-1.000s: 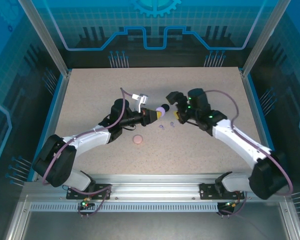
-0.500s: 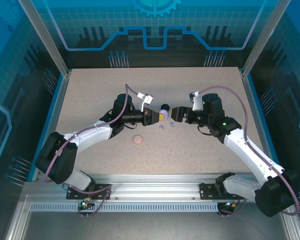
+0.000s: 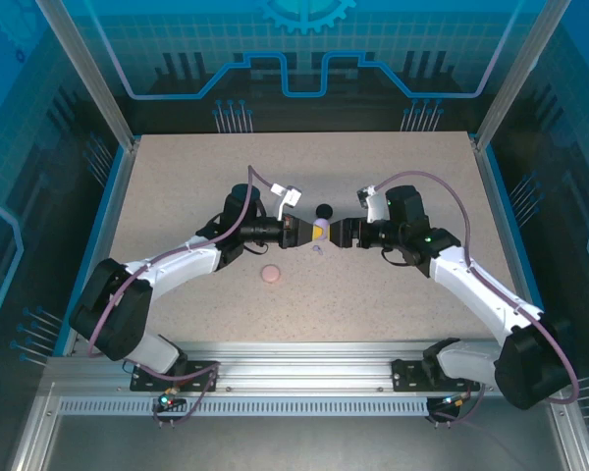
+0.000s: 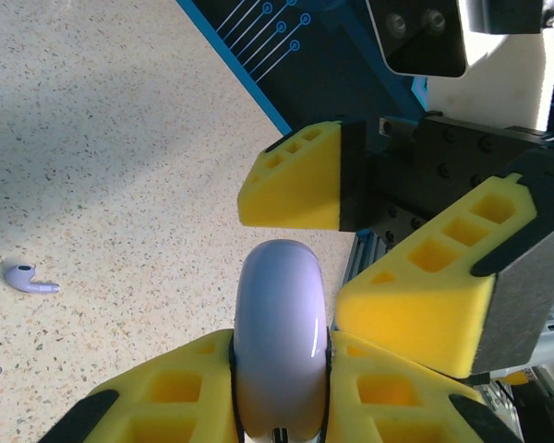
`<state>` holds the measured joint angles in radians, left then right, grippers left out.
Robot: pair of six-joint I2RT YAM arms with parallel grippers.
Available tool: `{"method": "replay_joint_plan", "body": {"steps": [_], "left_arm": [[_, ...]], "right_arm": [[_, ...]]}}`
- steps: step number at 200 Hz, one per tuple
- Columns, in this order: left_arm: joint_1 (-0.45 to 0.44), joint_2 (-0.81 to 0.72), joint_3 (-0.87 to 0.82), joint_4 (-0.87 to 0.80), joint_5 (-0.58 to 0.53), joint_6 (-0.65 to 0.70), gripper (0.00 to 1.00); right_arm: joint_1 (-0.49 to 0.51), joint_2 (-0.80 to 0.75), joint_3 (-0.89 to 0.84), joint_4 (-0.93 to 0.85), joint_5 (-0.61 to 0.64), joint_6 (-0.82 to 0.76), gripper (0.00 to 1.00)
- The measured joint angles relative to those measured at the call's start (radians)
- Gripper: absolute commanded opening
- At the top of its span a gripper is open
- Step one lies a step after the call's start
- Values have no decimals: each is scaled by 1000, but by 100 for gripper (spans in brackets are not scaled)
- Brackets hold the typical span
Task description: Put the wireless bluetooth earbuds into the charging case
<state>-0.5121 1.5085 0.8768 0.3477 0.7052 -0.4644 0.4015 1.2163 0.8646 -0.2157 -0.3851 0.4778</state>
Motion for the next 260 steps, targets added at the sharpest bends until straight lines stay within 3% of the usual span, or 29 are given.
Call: {"method": "replay_joint_plan", "body": {"steps": [52,114,187,260], "left_arm": [[11,1,0,-30,-8,0,0],[10,-27,0,-14,0,0,0],[10,-27,0,-2,0,0,0],[10,-27,0,-2,0,0,0]], "right_arm": [[1,51,-1,32,14,6,69],[-41,90,-74,49,36,32,68],[-35,-116,-84,29,-13,69,69],[31,-11,-31,60,-10,111,58]]}}
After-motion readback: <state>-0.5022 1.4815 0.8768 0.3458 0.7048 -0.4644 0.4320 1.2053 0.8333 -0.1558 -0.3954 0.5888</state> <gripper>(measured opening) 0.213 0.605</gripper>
